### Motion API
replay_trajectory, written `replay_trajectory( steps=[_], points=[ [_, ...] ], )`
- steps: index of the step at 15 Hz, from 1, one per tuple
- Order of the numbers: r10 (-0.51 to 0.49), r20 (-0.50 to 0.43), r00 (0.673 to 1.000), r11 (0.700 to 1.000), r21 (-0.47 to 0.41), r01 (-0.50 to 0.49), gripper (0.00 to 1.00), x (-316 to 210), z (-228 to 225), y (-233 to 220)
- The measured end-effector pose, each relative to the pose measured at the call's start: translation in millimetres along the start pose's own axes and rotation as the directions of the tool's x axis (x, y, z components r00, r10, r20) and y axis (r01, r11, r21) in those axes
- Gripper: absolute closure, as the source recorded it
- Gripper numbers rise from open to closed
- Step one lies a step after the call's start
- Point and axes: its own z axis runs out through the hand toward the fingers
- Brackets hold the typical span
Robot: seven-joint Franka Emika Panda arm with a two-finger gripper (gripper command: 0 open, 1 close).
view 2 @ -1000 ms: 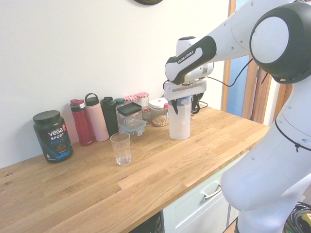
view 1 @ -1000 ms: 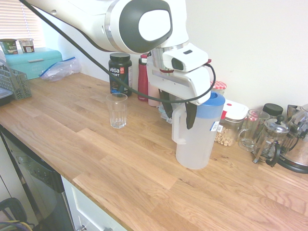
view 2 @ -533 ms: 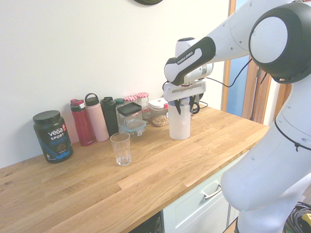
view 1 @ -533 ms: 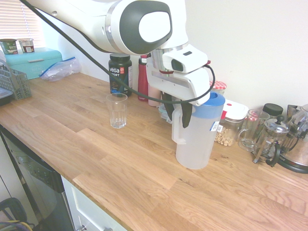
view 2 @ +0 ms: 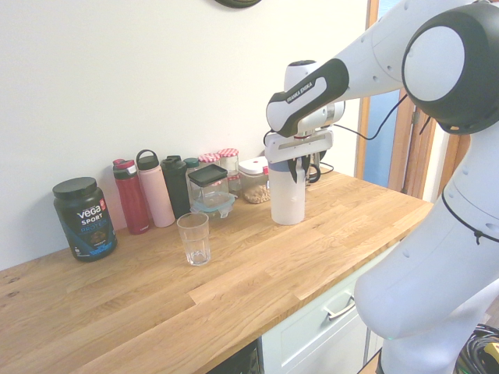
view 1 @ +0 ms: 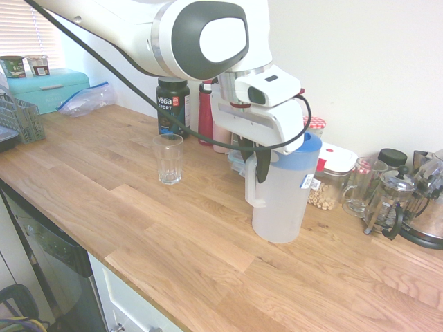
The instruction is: Pour me some water
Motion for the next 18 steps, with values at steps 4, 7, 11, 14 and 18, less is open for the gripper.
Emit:
replay_trajectory(
  steps=[4,7,11,14,18],
  points=[
    [-0.001,-0.004,1.000,1.000,0.006,0.001,1.00,-0.6,-6.2,7.5],
    [-0.017,-0.022,1.000,1.000,0.024,0.018,1.00,-4.2,-39.0,18.6],
    [-0.068,-0.078,0.995,0.995,0.061,0.073,1.00,-21.1,-102.4,18.5],
    [-0.211,-0.089,0.973,0.975,0.044,0.216,1.00,-58.2,-138.3,-6.2],
    [-0.444,-0.082,0.892,0.895,0.011,0.446,1.00,-114.7,-174.6,-40.2]
  ],
)
